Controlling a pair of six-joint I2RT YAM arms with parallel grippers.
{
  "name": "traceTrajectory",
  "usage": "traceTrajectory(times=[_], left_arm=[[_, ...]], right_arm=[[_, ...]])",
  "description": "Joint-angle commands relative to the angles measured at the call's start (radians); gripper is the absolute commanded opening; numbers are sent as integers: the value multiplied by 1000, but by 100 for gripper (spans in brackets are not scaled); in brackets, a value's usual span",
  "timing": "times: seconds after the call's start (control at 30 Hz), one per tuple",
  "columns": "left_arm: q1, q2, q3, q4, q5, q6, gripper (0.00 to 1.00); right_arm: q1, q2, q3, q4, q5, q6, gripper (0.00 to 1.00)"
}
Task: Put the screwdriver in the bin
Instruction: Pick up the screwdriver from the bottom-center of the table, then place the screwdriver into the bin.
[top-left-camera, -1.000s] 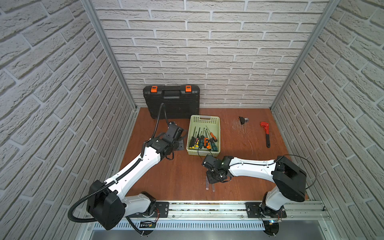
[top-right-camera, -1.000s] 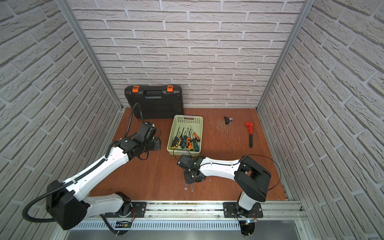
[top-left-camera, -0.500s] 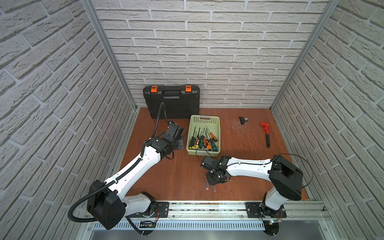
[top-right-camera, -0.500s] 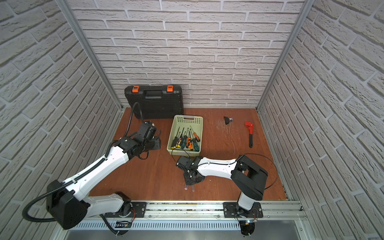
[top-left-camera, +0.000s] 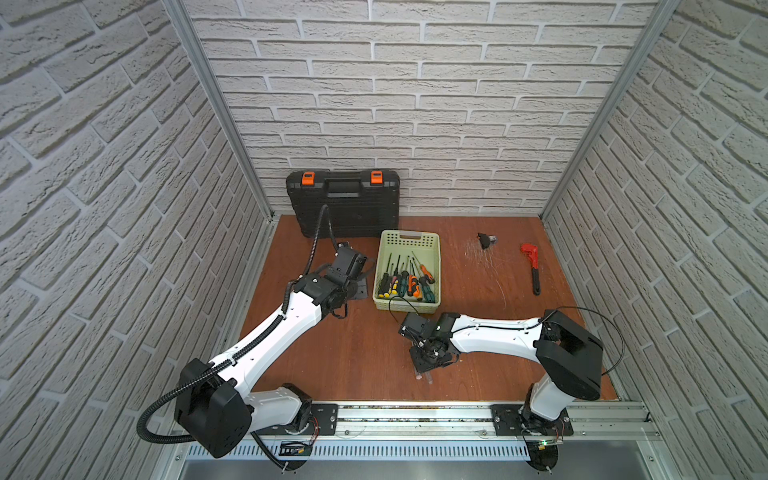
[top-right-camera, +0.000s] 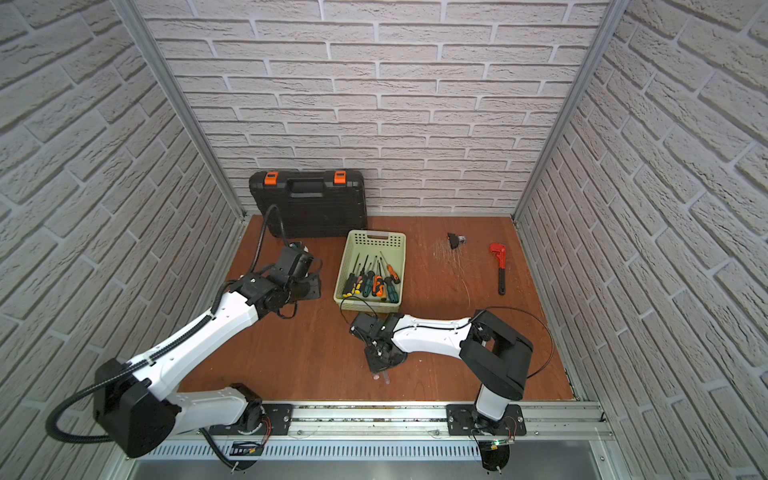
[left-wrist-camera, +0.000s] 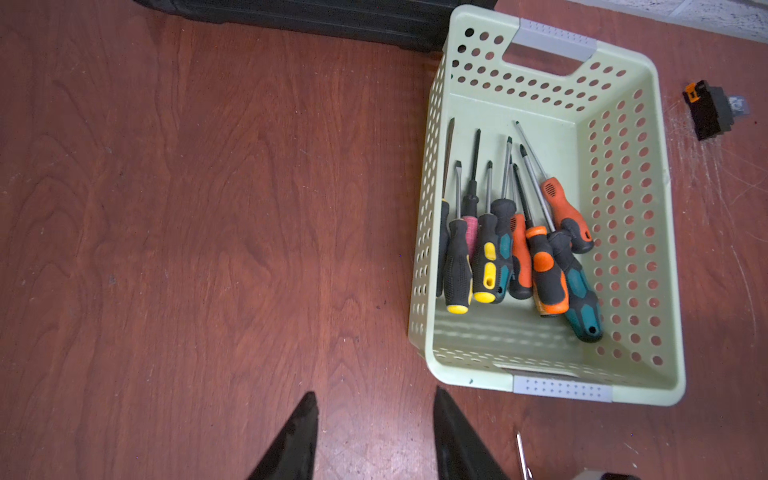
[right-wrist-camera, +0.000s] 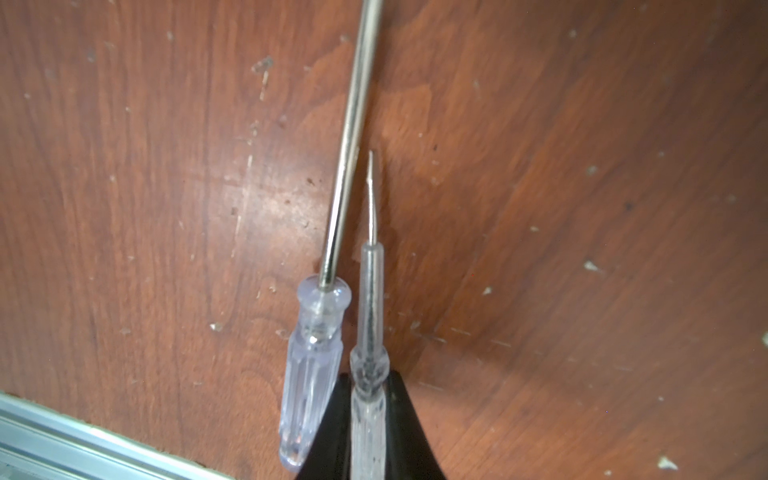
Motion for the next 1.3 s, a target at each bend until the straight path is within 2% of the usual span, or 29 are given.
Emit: traceTrajectory(times=[0.0, 0.2, 0.43, 0.57, 0.77, 0.9, 1.07, 1.27], left_arm=[[8, -11, 22, -7, -24, 0, 47], [8, -16, 19, -9, -23, -2, 46], [7, -46, 10, -34, -24, 1, 46], [8, -55, -12, -25, -27, -11, 46], [7, -63, -18, -25, -25, -18, 46], [8, -69, -29, -11, -29, -24, 46], [6, -66, -31, -7, -5, -29, 46], [-9, -75, -67, 6, 17, -64, 46]], right_arm=[[10, -13, -3, -52, 36, -2, 8], [6, -52, 2, -80, 86, -6, 7], [-5, -114, 50, -137, 89, -23, 7], [-33, -158, 56, -121, 16, -44, 7], [-51, -244, 120, -192, -18, -112, 7], [-122, -277, 169, -167, -72, -136, 7], [-240, -210, 302, -128, -106, -211, 7], [-359, -36, 506, -93, -129, -284, 7]])
